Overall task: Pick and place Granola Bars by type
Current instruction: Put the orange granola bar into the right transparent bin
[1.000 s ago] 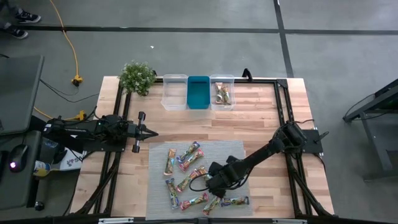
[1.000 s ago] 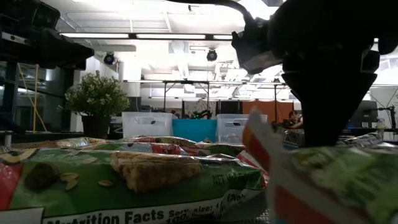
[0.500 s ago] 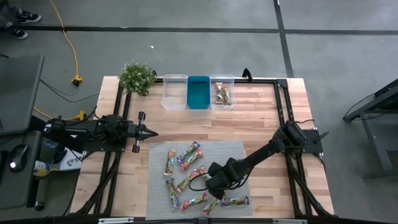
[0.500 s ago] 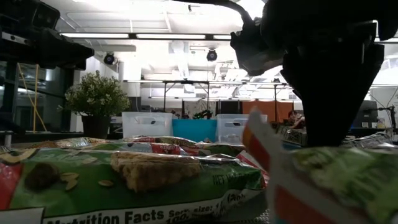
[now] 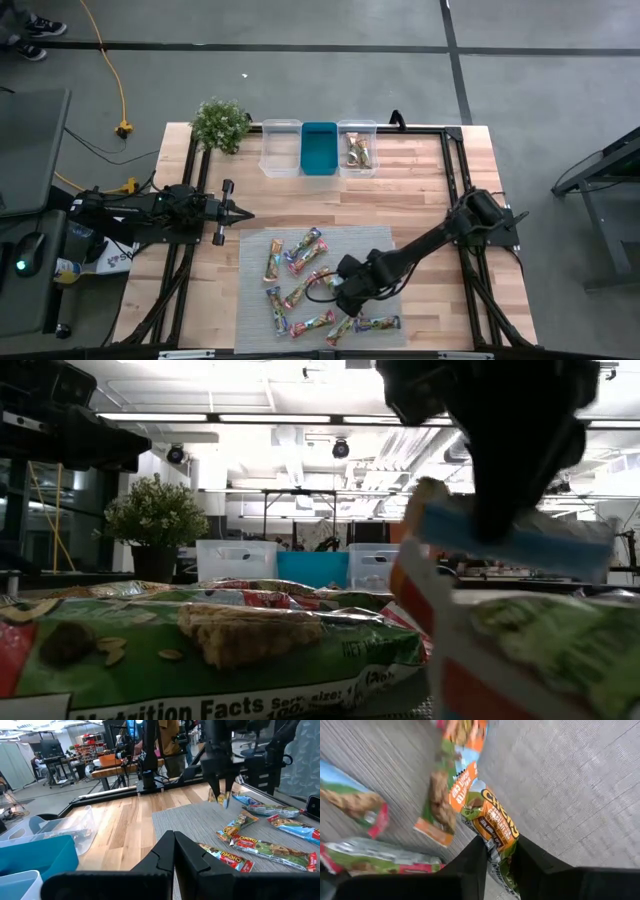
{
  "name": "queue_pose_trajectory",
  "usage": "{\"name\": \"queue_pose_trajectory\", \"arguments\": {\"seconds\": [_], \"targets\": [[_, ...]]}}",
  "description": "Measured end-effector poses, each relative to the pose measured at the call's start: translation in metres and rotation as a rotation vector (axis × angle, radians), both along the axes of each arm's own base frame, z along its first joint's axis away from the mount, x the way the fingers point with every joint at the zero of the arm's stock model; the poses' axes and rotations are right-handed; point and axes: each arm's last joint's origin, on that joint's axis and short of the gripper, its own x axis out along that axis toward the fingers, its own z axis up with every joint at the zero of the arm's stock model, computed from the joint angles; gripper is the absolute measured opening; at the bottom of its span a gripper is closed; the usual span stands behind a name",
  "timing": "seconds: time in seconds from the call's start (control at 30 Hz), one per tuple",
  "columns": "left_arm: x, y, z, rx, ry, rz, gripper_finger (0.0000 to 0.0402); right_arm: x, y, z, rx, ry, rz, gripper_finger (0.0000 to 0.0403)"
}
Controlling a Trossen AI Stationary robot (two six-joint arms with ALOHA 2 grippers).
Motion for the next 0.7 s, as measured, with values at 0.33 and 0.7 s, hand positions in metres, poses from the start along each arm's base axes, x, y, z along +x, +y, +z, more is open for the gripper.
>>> {"name": "queue_pose_trajectory", "arguments": {"seconds": [0.33,0.7], "targets": [[0.0,0.0,0.0,0.0,-0.001,0.0,0.0001,0.0,-0.03,0.046,-0.06,-0.173,-0.077,0.0062],[0.0,0.0,0.0,0.0,0.0,0.0,0.0001,0.003,-0.118,0.112,-0.153,-0.419,-0.18,0.0062]]}}
